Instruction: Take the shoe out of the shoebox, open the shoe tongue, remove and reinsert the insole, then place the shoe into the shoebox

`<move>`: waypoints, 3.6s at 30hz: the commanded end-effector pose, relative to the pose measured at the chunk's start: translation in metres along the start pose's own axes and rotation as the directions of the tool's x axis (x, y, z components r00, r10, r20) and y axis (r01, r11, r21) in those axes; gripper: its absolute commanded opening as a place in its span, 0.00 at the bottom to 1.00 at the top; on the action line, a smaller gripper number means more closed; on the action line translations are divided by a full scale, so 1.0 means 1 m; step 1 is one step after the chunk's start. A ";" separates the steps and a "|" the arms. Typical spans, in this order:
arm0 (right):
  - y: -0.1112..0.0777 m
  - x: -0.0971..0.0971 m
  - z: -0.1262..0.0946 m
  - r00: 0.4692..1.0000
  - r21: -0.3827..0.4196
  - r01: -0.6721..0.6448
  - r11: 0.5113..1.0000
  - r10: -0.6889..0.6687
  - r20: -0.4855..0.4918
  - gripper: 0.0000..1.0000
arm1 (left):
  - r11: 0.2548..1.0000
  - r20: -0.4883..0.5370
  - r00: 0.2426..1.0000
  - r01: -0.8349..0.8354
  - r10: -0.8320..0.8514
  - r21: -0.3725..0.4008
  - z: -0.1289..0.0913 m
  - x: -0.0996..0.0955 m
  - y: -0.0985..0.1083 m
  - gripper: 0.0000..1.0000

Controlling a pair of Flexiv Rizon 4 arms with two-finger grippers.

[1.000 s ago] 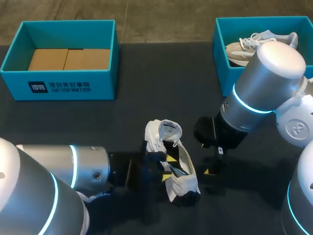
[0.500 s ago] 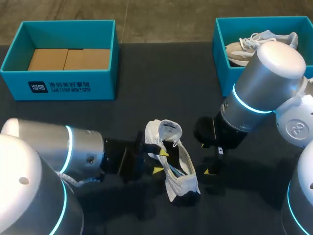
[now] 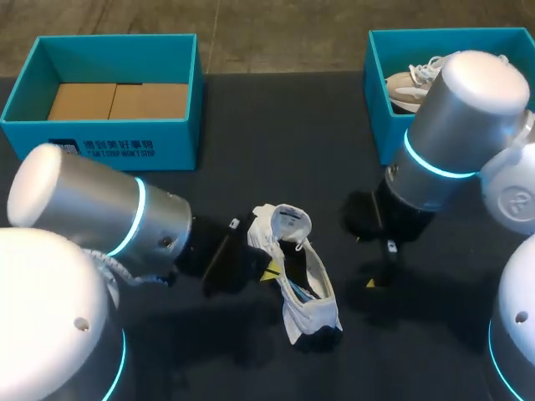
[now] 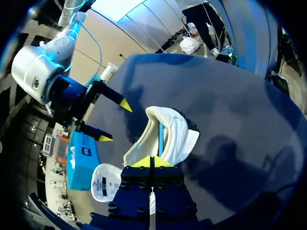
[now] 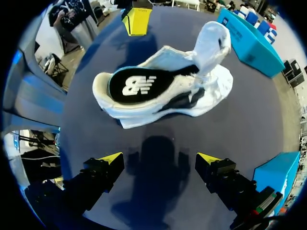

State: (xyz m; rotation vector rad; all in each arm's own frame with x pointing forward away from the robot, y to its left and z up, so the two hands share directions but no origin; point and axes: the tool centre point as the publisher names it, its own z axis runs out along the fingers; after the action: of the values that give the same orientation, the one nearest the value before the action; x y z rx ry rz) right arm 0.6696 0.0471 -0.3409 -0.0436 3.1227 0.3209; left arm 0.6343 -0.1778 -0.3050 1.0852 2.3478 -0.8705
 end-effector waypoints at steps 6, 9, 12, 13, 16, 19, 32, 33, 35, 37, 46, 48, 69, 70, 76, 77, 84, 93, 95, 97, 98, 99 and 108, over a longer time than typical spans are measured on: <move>-0.019 0.003 -0.022 1.000 -0.010 0.008 1.000 -0.008 -0.004 1.00 | 0.998 -0.260 0.966 -0.017 0.001 -0.060 0.004 -0.007 -0.003 0.00; -0.019 0.003 -0.022 1.000 -0.010 0.008 1.000 -0.008 -0.004 1.00 | 0.998 -0.260 0.966 -0.017 0.001 -0.060 0.004 -0.007 -0.003 0.00; -0.019 0.003 -0.022 1.000 -0.010 0.008 1.000 -0.008 -0.004 1.00 | 0.998 -0.260 0.966 -0.017 0.001 -0.060 0.004 -0.007 -0.003 0.00; -0.019 0.003 -0.022 1.000 -0.010 0.008 1.000 -0.008 -0.004 1.00 | 0.998 -0.260 0.966 -0.017 0.001 -0.060 0.004 -0.007 -0.003 0.00; -0.019 0.003 -0.022 1.000 -0.010 0.008 1.000 -0.008 -0.004 1.00 | 0.998 -0.260 0.966 -0.017 0.001 -0.060 0.004 -0.007 -0.003 0.00; -0.019 0.003 -0.022 1.000 -0.010 0.008 1.000 -0.008 -0.004 1.00 | 0.997 -0.308 0.949 -0.073 0.070 0.001 0.005 -0.011 -0.002 0.00; -0.060 0.006 -0.039 0.999 -0.022 0.042 0.999 -0.043 -0.031 1.00 | 0.950 -0.456 0.834 -0.289 0.310 0.117 0.019 -0.026 -0.016 0.00; -0.061 0.006 -0.040 0.999 -0.021 0.042 0.999 -0.042 -0.031 1.00 | 0.947 -0.467 0.826 -0.297 0.318 0.119 0.019 -0.026 -0.016 0.00; -0.066 0.004 -0.041 0.998 -0.038 0.054 0.998 -0.055 -0.033 1.00 | 0.943 -0.491 0.806 -0.312 0.329 0.120 0.019 -0.025 -0.017 0.00; -0.069 0.002 -0.042 0.998 -0.020 0.057 0.998 -0.057 -0.039 1.00 | 0.941 -0.515 0.792 -0.318 0.330 0.114 0.019 -0.025 -0.018 0.00; -0.083 -0.001 -0.046 0.999 -0.026 0.004 1.000 -0.005 -0.034 1.00 | 0.913 -0.606 0.727 -0.407 0.324 -0.001 0.011 -0.012 -0.013 0.00; -0.083 -0.001 -0.046 0.999 -0.026 0.004 1.000 -0.005 -0.034 1.00 | 0.913 -0.606 0.727 -0.407 0.324 -0.001 0.011 -0.012 -0.013 0.00; -0.101 -0.001 -0.058 0.999 -0.023 0.001 1.000 -0.002 -0.044 1.00 | 0.932 -0.639 0.707 -0.360 0.303 0.043 0.027 -0.016 -0.003 0.00; -0.104 0.000 -0.060 0.999 -0.025 0.001 1.000 -0.002 -0.041 1.00 | 0.931 -0.641 0.704 -0.361 0.305 0.047 0.029 -0.016 -0.004 0.00; -0.116 0.001 -0.060 0.998 -0.016 -0.023 1.000 0.022 -0.061 1.00 | 0.927 -0.670 0.667 -0.365 0.327 0.089 0.042 -0.013 -0.007 0.00; -0.116 0.001 -0.060 0.998 -0.016 -0.023 1.000 0.022 -0.061 1.00 | 0.925 -0.673 0.662 -0.368 0.330 0.091 0.044 -0.012 -0.007 0.00; -0.116 0.001 -0.060 0.998 -0.016 -0.023 1.000 0.022 -0.061 1.00 | 0.926 -0.703 0.626 -0.355 0.337 0.128 0.054 -0.009 -0.007 0.00; -0.116 0.001 -0.060 0.998 -0.016 -0.023 1.000 0.022 -0.061 1.00 | 0.924 -0.714 0.610 -0.357 0.343 0.140 0.058 -0.003 -0.008 0.00; -0.116 0.001 -0.060 0.998 -0.016 -0.023 1.000 0.022 -0.061 1.00 | 0.924 -0.718 0.605 -0.353 0.345 0.146 0.060 -0.001 -0.008 0.00; -0.116 0.001 -0.060 0.998 -0.016 -0.023 1.000 0.022 -0.061 1.00 | 0.924 -0.722 0.600 -0.351 0.345 0.150 0.062 0.002 -0.008 0.00; -0.116 0.001 -0.060 0.998 -0.016 -0.023 1.000 0.022 -0.061 1.00 | 0.925 -0.724 0.599 -0.348 0.343 0.151 0.062 0.003 -0.008 0.00; -0.116 0.001 -0.060 0.998 -0.016 -0.023 1.000 0.022 -0.061 1.00 | 0.926 -0.725 0.598 -0.346 0.342 0.152 0.063 0.003 -0.008 0.00; -0.116 0.001 -0.060 0.998 -0.016 -0.023 1.000 0.022 -0.061 1.00 | 0.935 -0.727 0.609 -0.329 0.318 0.134 0.061 0.010 -0.008 0.00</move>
State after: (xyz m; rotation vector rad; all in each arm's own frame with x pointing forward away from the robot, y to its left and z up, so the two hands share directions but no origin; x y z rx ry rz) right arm 0.6728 -0.0787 -0.3048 -0.0196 3.1842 0.3545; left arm 0.6289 -0.2212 -0.3522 2.1042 2.5834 -0.2615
